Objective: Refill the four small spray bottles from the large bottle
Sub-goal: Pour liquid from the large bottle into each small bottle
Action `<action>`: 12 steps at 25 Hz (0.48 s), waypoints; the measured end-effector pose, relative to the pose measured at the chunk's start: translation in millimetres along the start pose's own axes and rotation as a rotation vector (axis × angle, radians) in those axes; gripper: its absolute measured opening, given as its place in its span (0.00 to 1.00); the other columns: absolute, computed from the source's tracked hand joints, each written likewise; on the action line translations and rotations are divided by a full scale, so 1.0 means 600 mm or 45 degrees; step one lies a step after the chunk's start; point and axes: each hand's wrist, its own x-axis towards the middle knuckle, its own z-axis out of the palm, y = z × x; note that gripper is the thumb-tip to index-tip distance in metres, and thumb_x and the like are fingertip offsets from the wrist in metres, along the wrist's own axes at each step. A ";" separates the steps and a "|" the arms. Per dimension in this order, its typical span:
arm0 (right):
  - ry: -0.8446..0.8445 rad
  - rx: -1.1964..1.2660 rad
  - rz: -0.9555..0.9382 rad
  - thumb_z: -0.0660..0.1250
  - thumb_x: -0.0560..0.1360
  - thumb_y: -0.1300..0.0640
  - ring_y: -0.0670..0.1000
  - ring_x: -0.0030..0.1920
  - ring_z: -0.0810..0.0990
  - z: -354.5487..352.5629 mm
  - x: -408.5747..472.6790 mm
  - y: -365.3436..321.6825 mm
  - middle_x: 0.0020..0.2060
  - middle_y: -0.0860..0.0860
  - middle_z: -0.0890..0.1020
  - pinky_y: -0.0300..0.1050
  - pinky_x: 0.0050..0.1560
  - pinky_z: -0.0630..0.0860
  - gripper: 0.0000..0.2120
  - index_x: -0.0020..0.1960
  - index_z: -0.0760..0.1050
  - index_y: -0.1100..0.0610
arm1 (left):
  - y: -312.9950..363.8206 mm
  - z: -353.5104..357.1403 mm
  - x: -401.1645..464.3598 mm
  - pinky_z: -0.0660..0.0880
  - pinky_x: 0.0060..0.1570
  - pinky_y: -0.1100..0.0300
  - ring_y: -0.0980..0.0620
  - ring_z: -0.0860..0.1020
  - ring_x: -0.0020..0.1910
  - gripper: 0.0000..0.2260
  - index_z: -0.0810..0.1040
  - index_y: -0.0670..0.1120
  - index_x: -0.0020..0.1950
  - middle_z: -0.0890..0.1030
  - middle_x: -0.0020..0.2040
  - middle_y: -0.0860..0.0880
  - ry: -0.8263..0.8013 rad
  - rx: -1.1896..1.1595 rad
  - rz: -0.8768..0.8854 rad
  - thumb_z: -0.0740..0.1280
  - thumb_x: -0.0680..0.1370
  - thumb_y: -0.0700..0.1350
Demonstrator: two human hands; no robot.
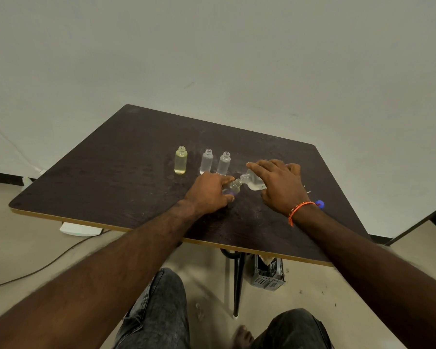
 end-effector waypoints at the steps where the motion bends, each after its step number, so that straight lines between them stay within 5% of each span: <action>1: 0.003 0.001 0.005 0.73 0.70 0.58 0.57 0.68 0.71 -0.001 -0.001 0.001 0.69 0.49 0.75 0.60 0.62 0.63 0.36 0.75 0.66 0.46 | -0.001 0.001 0.000 0.74 0.70 0.52 0.49 0.80 0.66 0.29 0.74 0.47 0.76 0.81 0.68 0.45 0.005 -0.002 -0.001 0.77 0.76 0.48; 12: 0.016 -0.036 -0.006 0.74 0.69 0.58 0.56 0.68 0.71 -0.007 0.000 0.002 0.68 0.49 0.75 0.60 0.61 0.62 0.37 0.75 0.66 0.46 | -0.001 0.000 -0.003 0.74 0.70 0.54 0.50 0.80 0.66 0.29 0.74 0.47 0.76 0.81 0.68 0.46 0.012 0.002 0.008 0.76 0.77 0.49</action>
